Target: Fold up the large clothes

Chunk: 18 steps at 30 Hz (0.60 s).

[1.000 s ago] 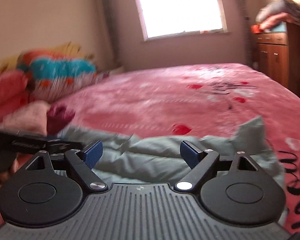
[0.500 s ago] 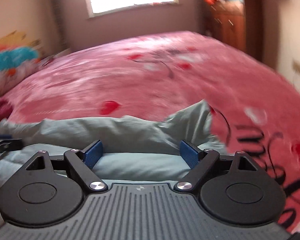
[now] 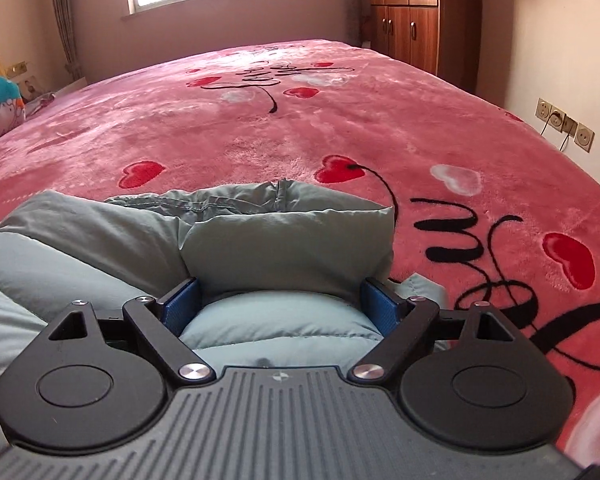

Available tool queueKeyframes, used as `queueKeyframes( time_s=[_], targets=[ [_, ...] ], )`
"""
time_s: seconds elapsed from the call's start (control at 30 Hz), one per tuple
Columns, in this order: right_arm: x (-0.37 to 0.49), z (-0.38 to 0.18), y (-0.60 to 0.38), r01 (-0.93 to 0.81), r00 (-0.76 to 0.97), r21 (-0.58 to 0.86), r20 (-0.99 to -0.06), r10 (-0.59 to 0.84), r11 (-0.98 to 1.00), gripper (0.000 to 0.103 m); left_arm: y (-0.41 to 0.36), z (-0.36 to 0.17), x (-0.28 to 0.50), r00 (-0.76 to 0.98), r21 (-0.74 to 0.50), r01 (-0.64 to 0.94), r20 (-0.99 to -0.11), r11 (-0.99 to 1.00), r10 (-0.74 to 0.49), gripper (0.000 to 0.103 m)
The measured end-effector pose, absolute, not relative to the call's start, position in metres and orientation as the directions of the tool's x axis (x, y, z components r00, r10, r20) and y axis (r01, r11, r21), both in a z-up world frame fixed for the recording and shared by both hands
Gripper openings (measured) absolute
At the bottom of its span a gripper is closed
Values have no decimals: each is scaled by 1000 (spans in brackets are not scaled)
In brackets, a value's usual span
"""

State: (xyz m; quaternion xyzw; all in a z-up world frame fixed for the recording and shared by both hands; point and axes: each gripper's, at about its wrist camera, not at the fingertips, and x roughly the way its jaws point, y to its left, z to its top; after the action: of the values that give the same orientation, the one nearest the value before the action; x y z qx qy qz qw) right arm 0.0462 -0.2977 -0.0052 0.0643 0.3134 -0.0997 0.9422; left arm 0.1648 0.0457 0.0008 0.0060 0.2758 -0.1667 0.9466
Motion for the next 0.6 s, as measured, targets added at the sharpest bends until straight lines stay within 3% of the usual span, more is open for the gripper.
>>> queueKeyframes(
  time_s=[0.37,0.6],
  targets=[
    [52,-19,-293,228,791,30,-589,-167,973,103,60,-22,180,773,-181,299,-530,937,-349,85],
    [46,-12,-292,229,791,36,-589,-164,973,103,52,-5,174,783,-117,269,-551,956,-288,84]
  ],
)
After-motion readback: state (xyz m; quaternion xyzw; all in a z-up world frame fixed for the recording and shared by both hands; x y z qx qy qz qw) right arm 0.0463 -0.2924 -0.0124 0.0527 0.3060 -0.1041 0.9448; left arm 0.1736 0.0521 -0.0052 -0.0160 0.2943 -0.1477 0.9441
